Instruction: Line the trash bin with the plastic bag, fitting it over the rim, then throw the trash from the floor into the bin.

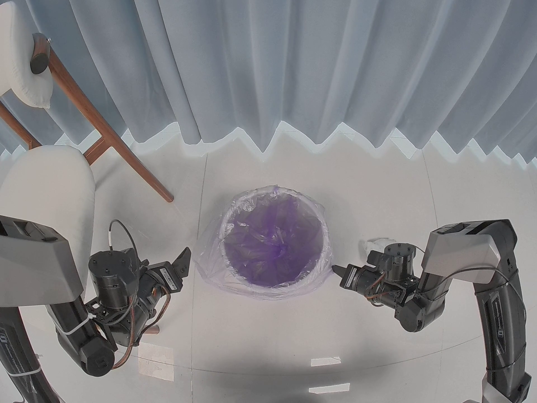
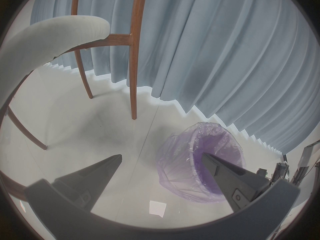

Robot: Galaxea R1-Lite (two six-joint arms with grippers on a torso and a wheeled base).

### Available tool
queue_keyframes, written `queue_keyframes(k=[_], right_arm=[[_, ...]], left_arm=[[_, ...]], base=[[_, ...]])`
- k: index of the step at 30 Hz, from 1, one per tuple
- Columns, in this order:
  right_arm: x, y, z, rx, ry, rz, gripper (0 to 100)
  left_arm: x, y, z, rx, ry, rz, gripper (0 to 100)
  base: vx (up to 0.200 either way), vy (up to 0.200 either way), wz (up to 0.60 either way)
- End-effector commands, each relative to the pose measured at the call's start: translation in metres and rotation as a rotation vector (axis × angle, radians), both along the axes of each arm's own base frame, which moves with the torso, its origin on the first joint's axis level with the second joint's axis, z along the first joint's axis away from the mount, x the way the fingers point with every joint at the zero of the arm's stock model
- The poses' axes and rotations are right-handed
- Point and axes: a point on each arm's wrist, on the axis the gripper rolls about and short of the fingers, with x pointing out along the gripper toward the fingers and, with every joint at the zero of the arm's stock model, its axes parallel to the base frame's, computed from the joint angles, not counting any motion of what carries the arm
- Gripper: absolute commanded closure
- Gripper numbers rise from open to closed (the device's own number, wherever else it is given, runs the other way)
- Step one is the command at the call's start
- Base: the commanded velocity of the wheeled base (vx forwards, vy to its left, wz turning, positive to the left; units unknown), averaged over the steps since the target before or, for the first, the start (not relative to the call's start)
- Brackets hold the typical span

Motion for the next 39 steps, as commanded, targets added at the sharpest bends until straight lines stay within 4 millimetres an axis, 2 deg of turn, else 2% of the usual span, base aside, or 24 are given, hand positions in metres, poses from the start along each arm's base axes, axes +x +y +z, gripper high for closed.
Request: queue_keyframes(k=[1, 10, 16, 26, 27, 30, 32, 33, 35, 36, 37, 39], right_arm=[[0.009, 0.003, -0.018, -0.065, 0.043, 0.02, 100], [0.027, 0.008, -0.02, -0.147, 0.117, 0.015, 100], [0.035, 0.01, -0.016, -0.228, 0.221, -0.029, 100], [0.037, 0.01, -0.01, -0.218, 0.162, -0.068, 100], [0.036, 0.01, -0.005, -0.202, 0.137, -0.073, 0], [0.025, 0.006, 0.011, -0.17, 0.085, -0.087, 0], [0.025, 0.006, 0.011, -0.17, 0.085, -0.087, 0], [0.0, -0.005, 0.029, -0.17, 0.088, -0.088, 0], [-0.017, -0.013, 0.043, -0.16, 0.087, -0.095, 0], [-0.017, -0.013, 0.043, -0.16, 0.087, -0.095, 0], [-0.032, -0.02, 0.062, -0.133, 0.054, -0.107, 0], [-0.041, -0.026, 0.074, -0.102, 0.027, -0.123, 0]], left_arm=[[0.0, 0.0, 0.0, 0.0, -0.002, 0.0, 0], [-0.002, 0.0, 0.0, 0.006, 0.005, -0.001, 0], [-0.01, -0.006, -0.003, 0.019, 0.023, -0.029, 0], [-0.012, -0.012, -0.005, 0.021, 0.029, -0.037, 0], [-0.012, -0.012, -0.005, 0.021, 0.029, -0.037, 0], [-0.012, -0.011, -0.005, 0.017, 0.028, -0.035, 0], [-0.012, -0.011, -0.005, 0.017, 0.028, -0.035, 0], [-0.012, -0.008, -0.007, 0.012, 0.04, -0.026, 0], [-0.009, -0.005, -0.011, 0.014, 0.054, -0.013, 0], [-0.009, -0.005, -0.011, 0.014, 0.054, -0.013, 0], [-0.001, -0.001, -0.024, 0.029, 0.089, 0.015, 0], [0.004, 0.001, -0.031, 0.029, 0.106, 0.022, 0]], base=[[0.0, 0.0, 0.0], [0.0, 0.0, 0.0], [0.0, 0.0, 0.0], [0.0, 0.0, 0.0], [0.0, 0.0, 0.0], [0.0, 0.0, 0.0], [0.0, 0.0, 0.0], [0.0, 0.0, 0.0], [0.0, 0.0, 0.0], [0.0, 0.0, 0.0], [0.0, 0.0, 0.0], [0.0, 0.0, 0.0]])
